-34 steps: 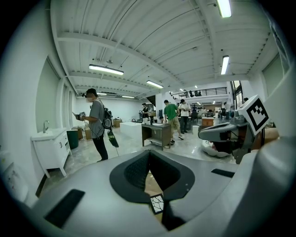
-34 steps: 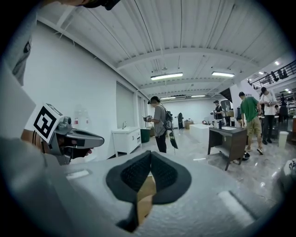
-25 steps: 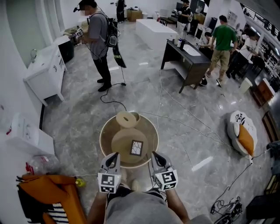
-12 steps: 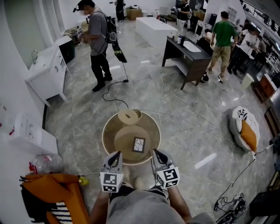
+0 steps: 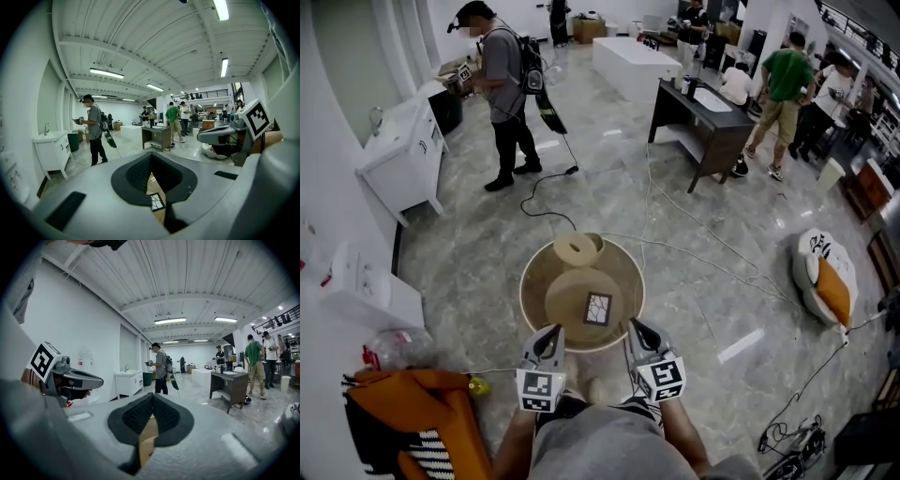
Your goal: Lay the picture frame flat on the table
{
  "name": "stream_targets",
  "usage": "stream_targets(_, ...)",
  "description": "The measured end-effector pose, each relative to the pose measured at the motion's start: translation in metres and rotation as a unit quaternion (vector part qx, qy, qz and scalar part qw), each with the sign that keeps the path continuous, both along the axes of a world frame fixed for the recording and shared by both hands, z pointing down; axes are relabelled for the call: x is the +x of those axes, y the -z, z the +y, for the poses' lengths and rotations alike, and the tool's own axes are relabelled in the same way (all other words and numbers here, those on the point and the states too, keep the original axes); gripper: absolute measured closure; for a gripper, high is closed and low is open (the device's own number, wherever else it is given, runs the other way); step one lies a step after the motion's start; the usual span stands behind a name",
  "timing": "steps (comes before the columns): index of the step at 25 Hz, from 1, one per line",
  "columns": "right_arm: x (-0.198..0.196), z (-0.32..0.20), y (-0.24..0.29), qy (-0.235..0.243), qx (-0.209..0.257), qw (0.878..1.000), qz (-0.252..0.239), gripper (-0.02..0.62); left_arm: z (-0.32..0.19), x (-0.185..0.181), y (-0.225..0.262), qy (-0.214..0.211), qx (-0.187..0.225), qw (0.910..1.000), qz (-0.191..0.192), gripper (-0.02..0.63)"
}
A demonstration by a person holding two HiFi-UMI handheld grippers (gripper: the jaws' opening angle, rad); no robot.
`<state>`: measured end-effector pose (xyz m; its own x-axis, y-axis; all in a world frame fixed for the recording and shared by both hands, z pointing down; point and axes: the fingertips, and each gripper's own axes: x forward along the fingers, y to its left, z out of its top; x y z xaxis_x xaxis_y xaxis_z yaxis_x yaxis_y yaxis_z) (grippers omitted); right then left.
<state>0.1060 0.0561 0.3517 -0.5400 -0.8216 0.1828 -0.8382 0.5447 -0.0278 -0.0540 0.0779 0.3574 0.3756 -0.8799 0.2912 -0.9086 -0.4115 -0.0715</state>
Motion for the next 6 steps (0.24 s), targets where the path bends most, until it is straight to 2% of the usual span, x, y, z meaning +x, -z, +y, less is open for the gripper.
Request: stream_targets(6, 0.001, 0.0035, -0.001, 0.002, 0.0, 1.0, -0.001, 0.597, 0.0033, 0.0017, -0.0022, 0.001, -0.002, 1.0, -0.002, 0.589)
